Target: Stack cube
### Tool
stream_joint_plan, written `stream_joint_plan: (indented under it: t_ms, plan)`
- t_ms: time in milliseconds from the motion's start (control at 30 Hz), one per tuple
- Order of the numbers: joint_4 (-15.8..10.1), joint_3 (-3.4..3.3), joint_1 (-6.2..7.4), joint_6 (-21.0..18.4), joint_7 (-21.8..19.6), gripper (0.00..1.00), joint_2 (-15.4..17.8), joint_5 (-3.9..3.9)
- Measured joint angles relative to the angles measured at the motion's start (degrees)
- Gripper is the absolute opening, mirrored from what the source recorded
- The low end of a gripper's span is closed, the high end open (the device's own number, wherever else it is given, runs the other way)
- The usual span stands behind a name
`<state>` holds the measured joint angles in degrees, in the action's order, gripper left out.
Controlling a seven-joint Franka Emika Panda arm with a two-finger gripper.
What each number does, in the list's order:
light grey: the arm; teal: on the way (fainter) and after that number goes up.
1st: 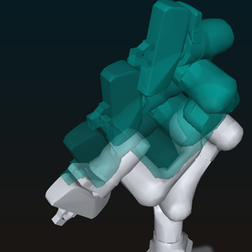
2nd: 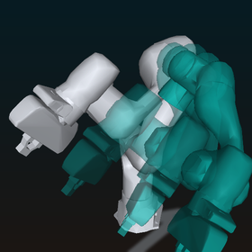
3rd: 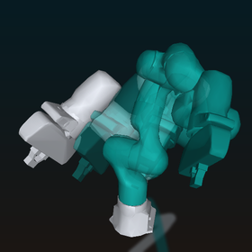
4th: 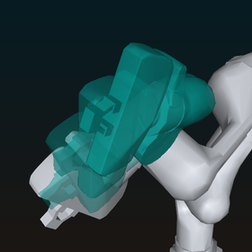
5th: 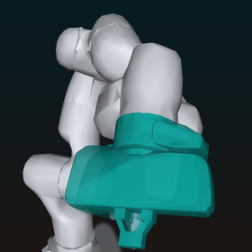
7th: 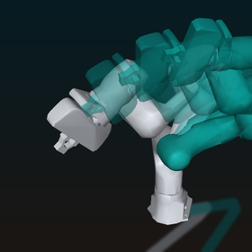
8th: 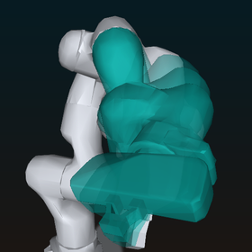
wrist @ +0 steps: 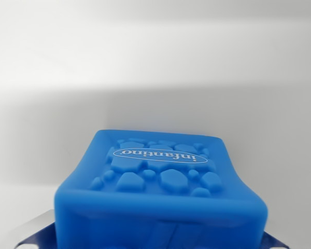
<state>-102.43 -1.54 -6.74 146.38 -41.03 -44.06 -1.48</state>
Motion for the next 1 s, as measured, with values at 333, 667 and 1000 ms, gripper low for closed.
stream_joint_plan:
  t_ms: [333,667,1000]
  plan:
    - [-0.7,0.00,0.00,-1.2,0.0,0.00,2.0,0.00]
    - [-1.4,-0.03,0.00,-3.0,0.0,0.00,4.6,0.00]
    - [-2.1,-0.05,0.00,-5.5,0.0,0.00,7.9,0.00]
